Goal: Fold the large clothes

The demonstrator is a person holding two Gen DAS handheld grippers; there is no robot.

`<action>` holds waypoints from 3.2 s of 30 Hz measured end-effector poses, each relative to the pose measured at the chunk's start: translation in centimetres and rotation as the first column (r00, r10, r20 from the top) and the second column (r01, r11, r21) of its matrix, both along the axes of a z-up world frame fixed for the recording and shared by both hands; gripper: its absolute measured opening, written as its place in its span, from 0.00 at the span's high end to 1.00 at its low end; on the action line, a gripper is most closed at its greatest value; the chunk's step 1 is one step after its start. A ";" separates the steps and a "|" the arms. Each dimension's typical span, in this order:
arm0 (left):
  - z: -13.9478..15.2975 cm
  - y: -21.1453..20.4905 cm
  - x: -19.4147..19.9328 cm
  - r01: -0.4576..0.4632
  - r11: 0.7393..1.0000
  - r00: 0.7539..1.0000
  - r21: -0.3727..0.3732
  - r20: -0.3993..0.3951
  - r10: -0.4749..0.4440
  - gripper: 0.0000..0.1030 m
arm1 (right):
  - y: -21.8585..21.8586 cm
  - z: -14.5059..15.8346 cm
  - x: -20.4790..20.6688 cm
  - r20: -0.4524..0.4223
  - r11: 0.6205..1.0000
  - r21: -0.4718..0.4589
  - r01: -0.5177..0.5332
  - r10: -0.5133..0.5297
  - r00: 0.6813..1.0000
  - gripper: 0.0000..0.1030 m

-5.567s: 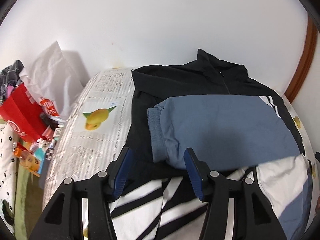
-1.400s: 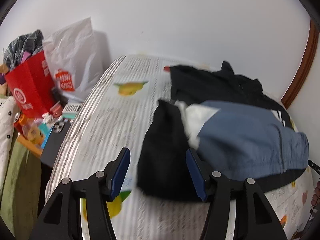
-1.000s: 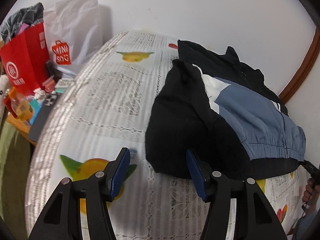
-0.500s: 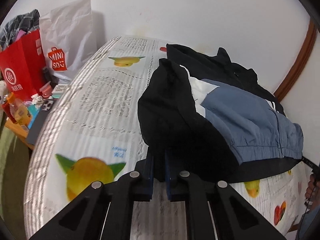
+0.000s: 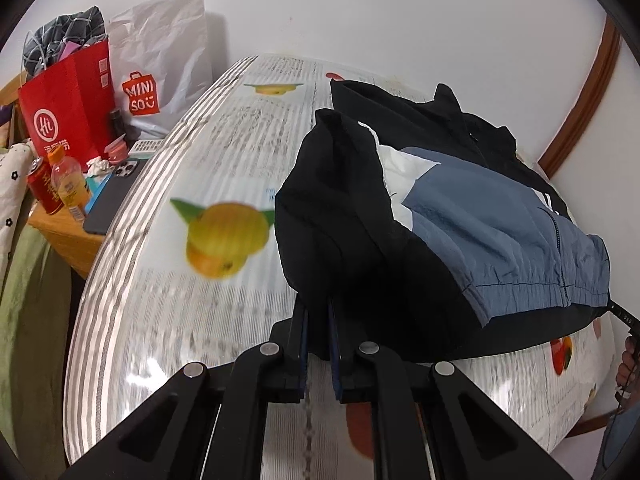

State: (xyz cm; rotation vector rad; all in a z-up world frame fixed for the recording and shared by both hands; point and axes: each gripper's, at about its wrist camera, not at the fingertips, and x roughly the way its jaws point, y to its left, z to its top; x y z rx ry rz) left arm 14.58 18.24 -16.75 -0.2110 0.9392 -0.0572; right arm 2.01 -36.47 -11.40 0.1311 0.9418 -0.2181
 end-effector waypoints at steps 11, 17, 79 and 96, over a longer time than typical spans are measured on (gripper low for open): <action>0.6 -0.4 -0.8 -0.024 0.999 1.000 0.037 -0.010 0.024 0.86 | -1.9 1.4 -3.2 -0.006 0.988 -0.103 0.114 -0.115 0.993 0.92; 2.2 -0.4 -1.5 -0.030 0.999 0.999 0.018 0.022 0.030 0.67 | 0.6 3.6 -3.3 0.055 0.994 -0.084 0.070 -0.066 0.996 0.71; 6.7 -8.1 15.8 0.171 0.985 0.974 -0.013 0.149 -0.168 0.87 | 3.4 7.2 12.2 0.276 1.000 0.025 -0.012 0.005 0.961 0.89; 3.9 -9.7 21.4 0.217 0.976 0.973 -0.034 0.091 -0.213 0.53 | -0.1 2.5 19.5 0.178 0.992 0.122 0.042 -0.064 0.982 0.75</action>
